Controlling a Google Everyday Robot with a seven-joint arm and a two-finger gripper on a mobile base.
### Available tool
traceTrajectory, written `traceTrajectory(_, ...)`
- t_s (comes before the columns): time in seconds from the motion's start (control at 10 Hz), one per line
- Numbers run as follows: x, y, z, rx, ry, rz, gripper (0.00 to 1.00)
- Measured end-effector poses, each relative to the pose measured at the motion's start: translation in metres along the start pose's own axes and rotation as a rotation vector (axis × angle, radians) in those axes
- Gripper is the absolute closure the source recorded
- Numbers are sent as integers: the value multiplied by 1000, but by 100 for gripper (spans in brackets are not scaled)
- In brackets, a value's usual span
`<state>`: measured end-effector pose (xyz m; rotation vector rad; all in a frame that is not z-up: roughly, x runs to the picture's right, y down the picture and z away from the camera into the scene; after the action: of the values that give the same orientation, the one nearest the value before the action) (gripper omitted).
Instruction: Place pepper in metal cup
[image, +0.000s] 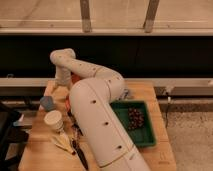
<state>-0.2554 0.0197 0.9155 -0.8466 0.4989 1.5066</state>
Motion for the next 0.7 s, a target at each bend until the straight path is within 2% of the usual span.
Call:
traceTrajectory(0.3,2,-7,10,26,15,13,20)
traceTrajectory(0.7,-4,-27,11,42,4,72,20)
